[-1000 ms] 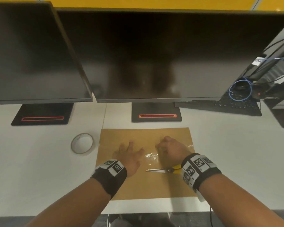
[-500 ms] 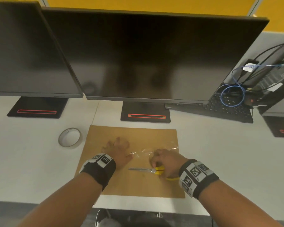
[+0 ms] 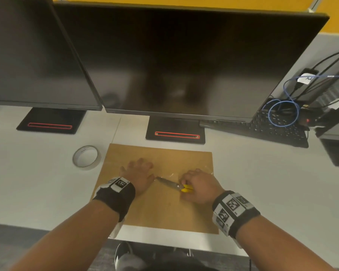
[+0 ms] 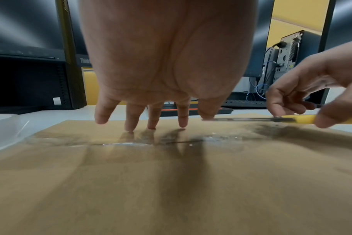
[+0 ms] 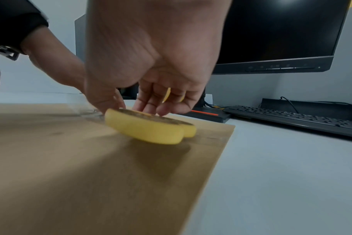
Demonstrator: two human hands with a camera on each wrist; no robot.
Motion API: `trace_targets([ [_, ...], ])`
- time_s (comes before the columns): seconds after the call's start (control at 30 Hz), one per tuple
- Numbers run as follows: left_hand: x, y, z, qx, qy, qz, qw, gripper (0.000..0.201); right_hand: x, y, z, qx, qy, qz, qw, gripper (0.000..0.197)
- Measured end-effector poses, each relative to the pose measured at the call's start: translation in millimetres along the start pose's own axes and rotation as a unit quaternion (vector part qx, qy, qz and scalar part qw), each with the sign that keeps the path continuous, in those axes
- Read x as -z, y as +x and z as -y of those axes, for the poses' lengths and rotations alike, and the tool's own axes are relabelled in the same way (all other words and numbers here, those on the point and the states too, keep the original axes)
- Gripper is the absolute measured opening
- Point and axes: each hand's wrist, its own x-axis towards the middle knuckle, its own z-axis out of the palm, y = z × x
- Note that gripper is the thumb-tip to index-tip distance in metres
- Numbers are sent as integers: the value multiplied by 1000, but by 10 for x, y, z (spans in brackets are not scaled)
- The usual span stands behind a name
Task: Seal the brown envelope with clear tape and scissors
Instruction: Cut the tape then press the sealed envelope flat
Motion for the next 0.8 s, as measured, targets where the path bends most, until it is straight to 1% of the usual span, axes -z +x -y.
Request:
trace_targets([
  [0.07,22,-45,27,-19,-47,-22,998,45,48,52,48,-11,2,-39,999,29],
  [0.13,62,-87,59,-48,-124,-60,989,52,100,135,139,-15,2,-61,998,30],
  [0.2,133,-118,121,-69,-231,-84,967,55,138,249,280,-11,4,-69,998,31],
  [0.23,171,-129,163,-74,-290,-90,950,51,153,301,361,-7,10,-69,998,32],
  [0.27,212,-138,211,-77,-336,-98,934,44,160,356,447,-1,16,-71,997,33],
  [0.33,269,-141,327,-73,-378,-115,916,20,152,457,615,8,24,-76,997,34],
  [0.37,288,-132,405,-64,-397,-126,907,13,139,506,700,10,25,-78,997,35],
  [0.43,323,-102,570,-36,-434,-143,889,17,100,609,862,13,27,-82,996,35],
  [0.5,368,-90,705,-9,-454,-151,878,17,57,699,1018,13,25,-82,996,34],
  [0.57,389,-72,823,8,-457,-155,876,13,3,770,1165,8,16,-68,998,34],
  [0.6,392,-62,882,11,-451,-154,879,13,-31,801,1239,3,9,-57,998,35],
  [0.73,343,21,1131,9,-430,-141,892,24,-155,886,1467,-38,17,-34,999,37],
  [0.8,353,59,1236,8,-423,-141,895,26,-174,926,1536,-57,4,-8,998,40],
])
